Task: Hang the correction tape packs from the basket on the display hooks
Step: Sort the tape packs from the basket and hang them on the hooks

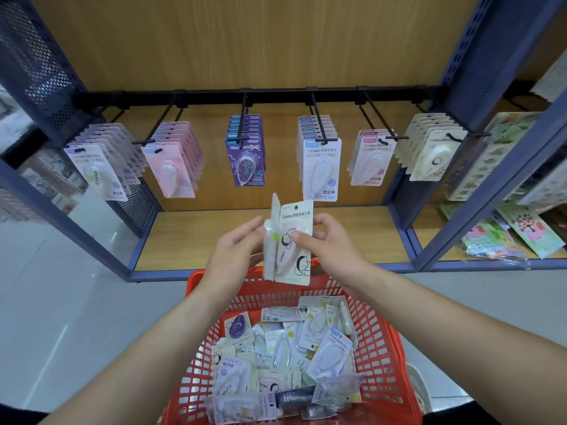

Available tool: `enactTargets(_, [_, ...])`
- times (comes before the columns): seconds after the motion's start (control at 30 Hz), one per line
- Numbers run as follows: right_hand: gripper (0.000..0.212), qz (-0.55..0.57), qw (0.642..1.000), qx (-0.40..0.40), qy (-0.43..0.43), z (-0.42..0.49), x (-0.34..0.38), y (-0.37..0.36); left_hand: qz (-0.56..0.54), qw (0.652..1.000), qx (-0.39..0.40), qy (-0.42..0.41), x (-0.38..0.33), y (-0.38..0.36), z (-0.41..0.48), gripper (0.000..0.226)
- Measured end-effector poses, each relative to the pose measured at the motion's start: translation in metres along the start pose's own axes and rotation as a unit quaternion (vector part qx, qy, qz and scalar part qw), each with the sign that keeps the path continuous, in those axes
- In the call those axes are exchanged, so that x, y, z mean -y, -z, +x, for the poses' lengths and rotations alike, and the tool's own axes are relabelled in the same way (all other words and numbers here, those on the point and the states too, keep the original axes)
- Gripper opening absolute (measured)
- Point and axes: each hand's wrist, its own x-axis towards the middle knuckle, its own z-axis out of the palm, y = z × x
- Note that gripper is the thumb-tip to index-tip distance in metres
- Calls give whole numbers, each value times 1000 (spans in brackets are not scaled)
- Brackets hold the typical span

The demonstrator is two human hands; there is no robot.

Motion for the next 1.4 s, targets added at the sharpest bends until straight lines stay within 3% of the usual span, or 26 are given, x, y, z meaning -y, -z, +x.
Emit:
enactTargets(0.17, [28,11,999,21,27,0,-1,1,92,994,0,-65,1,4,-2,35])
enactTargets(0.33, [32,23,998,50,23,1,0,-2,98,993,-30,-60,2,10,-1,41])
enactTargets(0.57, [37,27,998,45,23,5,-4,-5,97,993,-56,-44,0,7,-5,73])
enactTargets(0.87, [25,47,997,-29,45,4,8,2,13,997,-49,-55,-16,6,-3,62])
enactTargets(1.1, [20,4,997,-55,52,-17,28,30,10,998,-21,-54,-32,5,-12,53])
enactTargets(1.4, [22,-21,997,-2,78,-30,65,11,80,995,-37,-45,-72,31,-27,41])
